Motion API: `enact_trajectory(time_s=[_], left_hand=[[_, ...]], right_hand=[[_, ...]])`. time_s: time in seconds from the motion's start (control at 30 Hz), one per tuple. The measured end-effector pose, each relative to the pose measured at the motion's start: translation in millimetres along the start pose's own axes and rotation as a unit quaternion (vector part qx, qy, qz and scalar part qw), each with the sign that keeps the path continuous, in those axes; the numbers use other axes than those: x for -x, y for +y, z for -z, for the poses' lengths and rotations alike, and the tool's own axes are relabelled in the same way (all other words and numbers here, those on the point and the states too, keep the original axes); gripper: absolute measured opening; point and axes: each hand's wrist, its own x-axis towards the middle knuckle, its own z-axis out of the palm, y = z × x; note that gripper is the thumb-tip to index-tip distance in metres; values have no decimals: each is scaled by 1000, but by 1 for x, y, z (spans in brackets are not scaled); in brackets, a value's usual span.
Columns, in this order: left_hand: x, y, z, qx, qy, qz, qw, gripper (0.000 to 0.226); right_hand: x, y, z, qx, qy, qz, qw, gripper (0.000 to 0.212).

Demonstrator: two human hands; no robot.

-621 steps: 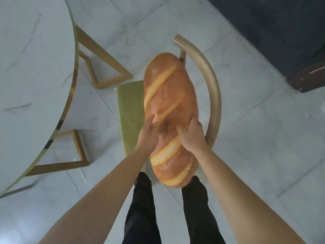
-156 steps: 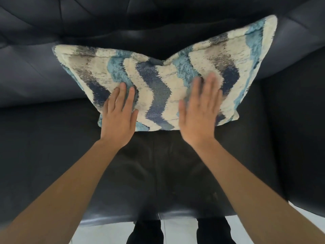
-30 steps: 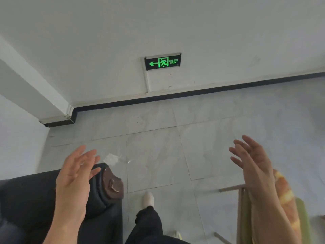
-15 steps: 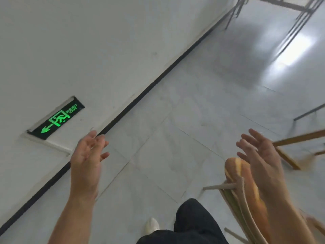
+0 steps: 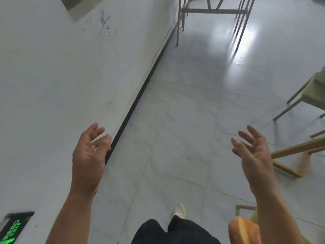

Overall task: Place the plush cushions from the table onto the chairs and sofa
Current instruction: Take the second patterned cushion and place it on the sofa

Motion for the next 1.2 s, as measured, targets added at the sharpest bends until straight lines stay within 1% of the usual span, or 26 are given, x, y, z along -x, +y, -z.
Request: enact_trajectory(time_s=[0.1,0.2,0.33,0.4,0.5,0.6,0.67,0.8,0.9,1.03,1.1,1.2], left_hand=[[-63,21,-27,15,9,-12,1000,44],[-130,23,-61,29,18,-10,999,38],[-236,13,-127,56,24,24,998,38],[-292,15,-163,65,11,35,997,38],[-379,39,-222,65,-23,43,997,37],[-460,76,-291,57,-68,29,996,35],[-507,98,-340,48,-100,16,994,32],[-585,120,-440,40,-164,-7,986,30],[-638,122,-525,32,-192,1,981,32],[-711,136,-637,1,-208,5,978,35],[-751,157,-684,-6,-207,6,978,37],[-814,194,-743,-4,-194,-10,981,34]], right_hand=[[-67,-31,-22,1,4,13,1000,56],[-136,-43,-46,2,11,19,1000,54],[-238,-45,-89,23,24,4,999,54],[-291,-56,-111,42,21,-1,999,57],[-370,-90,-131,59,37,11,998,58],[-442,-125,-136,62,83,29,994,58],[-486,-136,-134,57,113,25,992,57],[-575,-133,-127,31,180,9,983,54],[-657,-120,-121,25,208,-10,978,56],[-793,-124,-111,18,211,-19,977,62],[-863,-143,-107,19,205,-19,978,64],[-967,-184,-108,26,191,5,981,64]])
